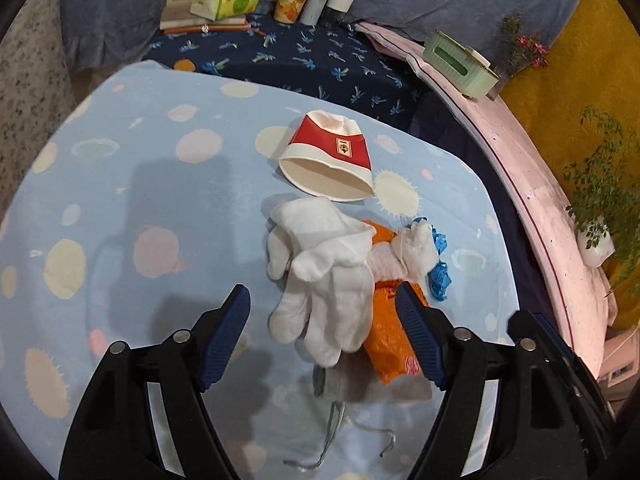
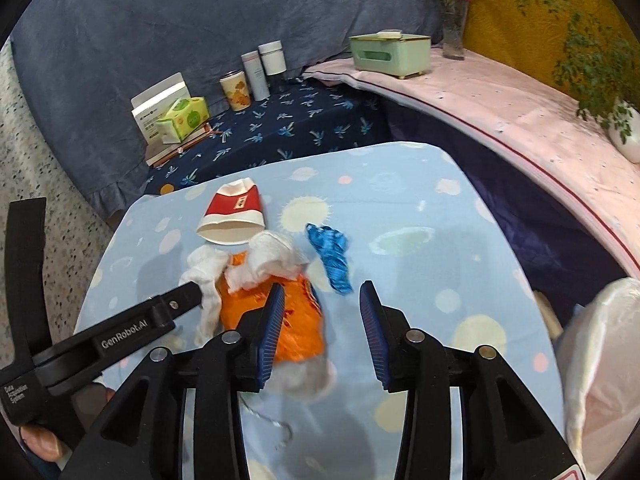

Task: Collect trash
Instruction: 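Grasp the white cloth with the left tool while the right tool grasps the white tissue, then carry the white cloth and tissue in both tools over the bin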

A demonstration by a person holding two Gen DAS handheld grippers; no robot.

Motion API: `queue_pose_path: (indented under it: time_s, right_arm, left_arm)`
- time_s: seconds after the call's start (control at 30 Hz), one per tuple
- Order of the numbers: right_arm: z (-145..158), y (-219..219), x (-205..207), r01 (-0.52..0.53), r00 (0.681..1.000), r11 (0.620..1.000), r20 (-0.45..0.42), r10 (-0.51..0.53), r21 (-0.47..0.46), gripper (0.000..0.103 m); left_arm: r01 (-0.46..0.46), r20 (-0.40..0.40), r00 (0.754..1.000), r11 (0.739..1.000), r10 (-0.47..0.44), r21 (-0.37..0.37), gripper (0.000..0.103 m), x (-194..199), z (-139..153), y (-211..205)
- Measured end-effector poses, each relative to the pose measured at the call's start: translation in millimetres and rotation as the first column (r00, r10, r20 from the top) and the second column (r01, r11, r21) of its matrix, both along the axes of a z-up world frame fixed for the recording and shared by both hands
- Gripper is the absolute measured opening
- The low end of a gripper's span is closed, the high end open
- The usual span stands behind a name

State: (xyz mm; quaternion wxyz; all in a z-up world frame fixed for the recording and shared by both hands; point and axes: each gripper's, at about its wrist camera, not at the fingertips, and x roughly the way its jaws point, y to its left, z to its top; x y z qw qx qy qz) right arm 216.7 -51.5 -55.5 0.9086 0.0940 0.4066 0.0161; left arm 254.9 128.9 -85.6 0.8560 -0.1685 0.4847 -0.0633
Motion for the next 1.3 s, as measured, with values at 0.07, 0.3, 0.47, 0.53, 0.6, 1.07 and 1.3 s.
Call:
queue_pose_path:
  time_s: [0.07, 0.3, 0.47, 0.53, 0.6, 1.07, 1.3]
  right_arm:
    - [-4.4, 4.7, 12.3, -0.005, 1.0, 1.0, -0.009, 0.005, 0.008, 0.039]
    - [-22.6, 25.8, 41.5, -0.05, 0.998, 0.999, -0.047, 0.051, 0.022, 0.039]
    - [-34.8, 36.2, 55.0, -0.063, 0.996, 0.998, -0.067, 0.065, 0.028, 0.039]
    - [-39.7, 39.1, 59.6, -0.067, 0.995, 0.997, -0.076, 0.069, 0.03, 0.039]
    - [-44.0, 40.5, 63.3, -0.07, 0.994, 0.997, -0.087, 0.073, 0.033, 0.038]
    - [22.1, 15.3, 27.8, -0.053, 0.998, 0.997, 0.05, 0.05, 0.065, 0.013]
    - [83.5, -24.4, -13.6, -0.009, 0.985, 0.998, 0.175, -0.002, 0.063, 0.013]
  left_arm:
    - [0.005, -0.013, 1.0, 1.0, -0.005, -0.022, 0.069, 9.1, -6.0, 0.4]
    - [0.029, -0.056, 0.998, 0.995, -0.034, -0.091, 0.02, 28.0, -27.1, 9.3]
    - [0.008, -0.037, 0.999, 0.995, -0.012, -0.097, 0.016, 28.0, -26.3, 23.8]
    - [0.003, -0.03, 1.0, 0.997, -0.005, -0.08, 0.016, 27.6, -24.1, 27.5]
    - [-0.002, -0.023, 1.0, 0.998, 0.0, -0.063, 0.015, 27.7, -21.5, 29.8]
    - [0.029, 0.11, 0.993, 0.999, -0.033, 0.045, 0.015, 0.5, 44.1, 0.9]
    - [0.085, 0.216, 0.972, 0.995, -0.095, 0.055, 0.015, -31.6, 102.3, -36.4]
